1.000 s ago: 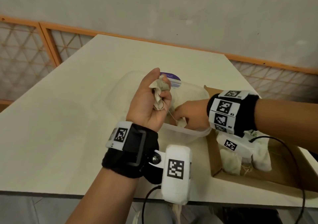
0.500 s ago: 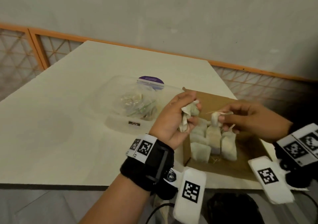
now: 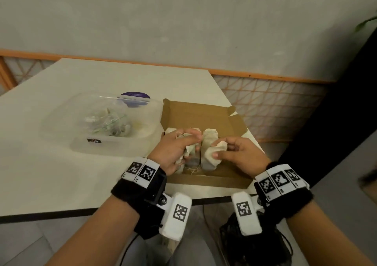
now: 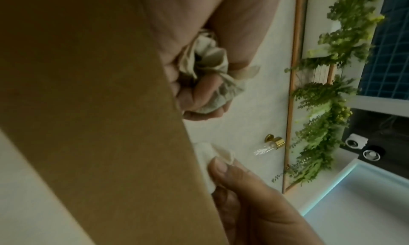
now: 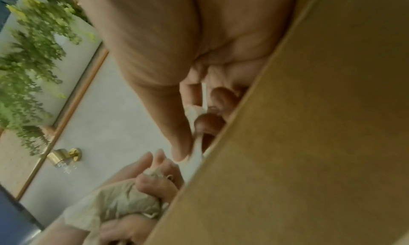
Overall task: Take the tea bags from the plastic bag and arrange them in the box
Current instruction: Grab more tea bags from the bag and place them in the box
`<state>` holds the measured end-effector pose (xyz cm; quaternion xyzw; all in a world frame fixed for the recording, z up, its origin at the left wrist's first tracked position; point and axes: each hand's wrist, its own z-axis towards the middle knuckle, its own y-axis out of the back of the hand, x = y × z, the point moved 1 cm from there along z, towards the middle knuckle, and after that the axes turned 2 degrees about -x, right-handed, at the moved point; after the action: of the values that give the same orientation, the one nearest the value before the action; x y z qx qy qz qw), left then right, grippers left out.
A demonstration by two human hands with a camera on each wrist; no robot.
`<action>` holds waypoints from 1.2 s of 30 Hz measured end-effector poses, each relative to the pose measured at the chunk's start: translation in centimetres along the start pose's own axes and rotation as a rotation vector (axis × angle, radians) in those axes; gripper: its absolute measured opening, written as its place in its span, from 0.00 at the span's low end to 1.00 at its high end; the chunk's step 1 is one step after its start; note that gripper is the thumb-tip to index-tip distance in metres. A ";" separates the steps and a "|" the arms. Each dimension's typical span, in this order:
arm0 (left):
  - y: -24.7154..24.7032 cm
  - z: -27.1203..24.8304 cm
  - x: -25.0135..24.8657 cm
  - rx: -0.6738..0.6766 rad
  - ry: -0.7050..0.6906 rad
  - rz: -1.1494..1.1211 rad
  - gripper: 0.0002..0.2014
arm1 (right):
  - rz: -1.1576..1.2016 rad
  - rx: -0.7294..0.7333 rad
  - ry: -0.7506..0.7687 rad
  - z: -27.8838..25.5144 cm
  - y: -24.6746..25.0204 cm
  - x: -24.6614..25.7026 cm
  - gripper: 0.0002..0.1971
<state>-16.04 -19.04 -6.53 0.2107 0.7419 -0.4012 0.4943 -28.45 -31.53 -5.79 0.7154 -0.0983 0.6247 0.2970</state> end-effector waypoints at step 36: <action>0.0 0.6 0.8 0.317 0.159 0.204 0.05 | 0.280 0.029 0.231 -0.1 -0.8 -0.4 0.12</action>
<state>-16.08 -19.57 -7.39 0.3909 0.6811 -0.4427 0.4328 -28.19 -30.94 -6.46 0.6224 -0.1532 0.7394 0.2059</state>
